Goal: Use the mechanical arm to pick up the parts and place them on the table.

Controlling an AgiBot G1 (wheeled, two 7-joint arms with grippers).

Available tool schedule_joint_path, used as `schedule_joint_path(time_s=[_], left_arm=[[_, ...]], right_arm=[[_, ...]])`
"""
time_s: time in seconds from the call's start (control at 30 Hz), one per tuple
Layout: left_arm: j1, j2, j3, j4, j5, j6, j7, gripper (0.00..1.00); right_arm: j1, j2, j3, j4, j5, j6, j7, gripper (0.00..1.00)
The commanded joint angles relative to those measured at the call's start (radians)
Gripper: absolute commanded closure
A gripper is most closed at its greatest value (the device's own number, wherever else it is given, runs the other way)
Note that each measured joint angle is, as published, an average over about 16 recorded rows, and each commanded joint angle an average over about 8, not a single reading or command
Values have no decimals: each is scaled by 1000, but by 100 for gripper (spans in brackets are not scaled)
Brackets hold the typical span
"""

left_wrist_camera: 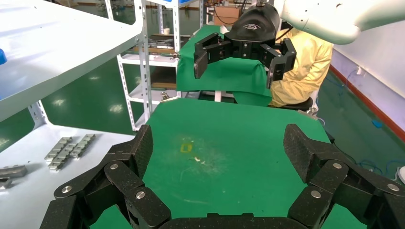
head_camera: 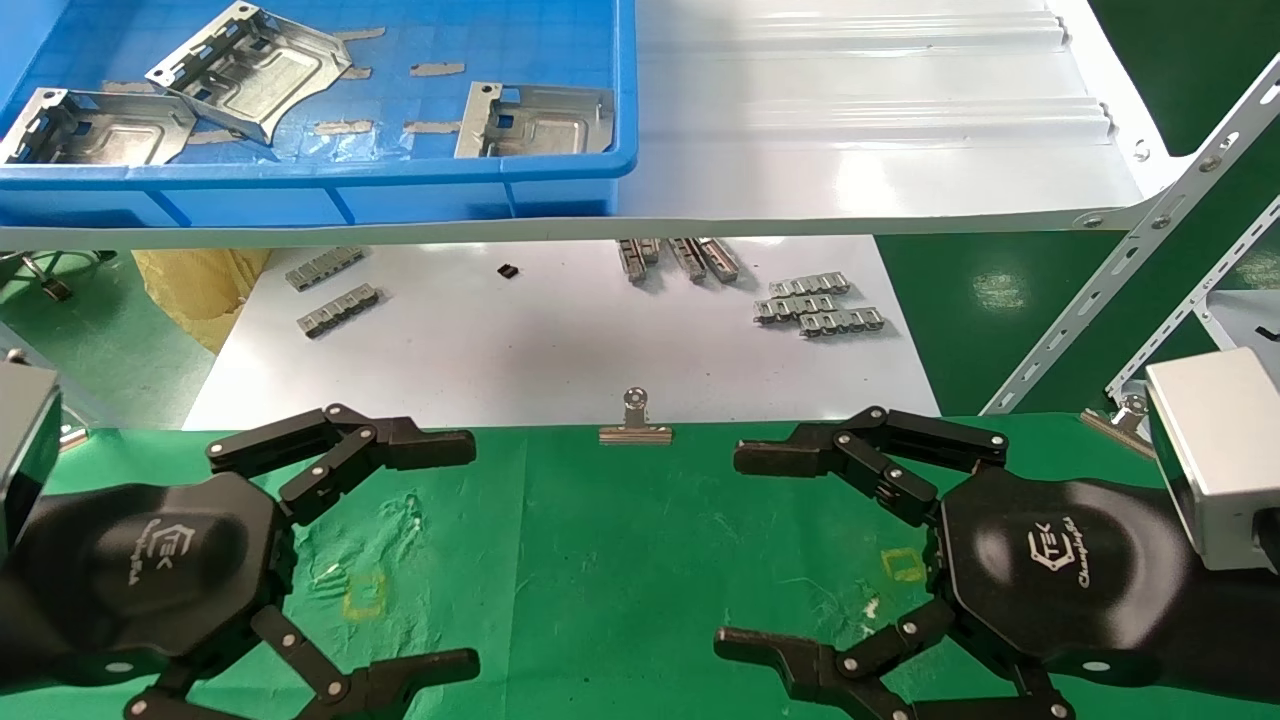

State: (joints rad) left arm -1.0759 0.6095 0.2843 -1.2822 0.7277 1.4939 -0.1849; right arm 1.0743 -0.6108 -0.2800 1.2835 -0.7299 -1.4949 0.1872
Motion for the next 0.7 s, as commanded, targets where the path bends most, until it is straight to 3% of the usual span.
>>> schedule_joint_path(time_s=[0.03, 0.7], left_arm=[[0, 0, 0, 0, 0, 0, 0, 0], [-2, 0, 0, 0, 0, -1, 0, 0]], right_arm=[[0, 0, 0, 0, 0, 0, 0, 100], [0, 0, 0, 0, 0, 0, 0, 100]])
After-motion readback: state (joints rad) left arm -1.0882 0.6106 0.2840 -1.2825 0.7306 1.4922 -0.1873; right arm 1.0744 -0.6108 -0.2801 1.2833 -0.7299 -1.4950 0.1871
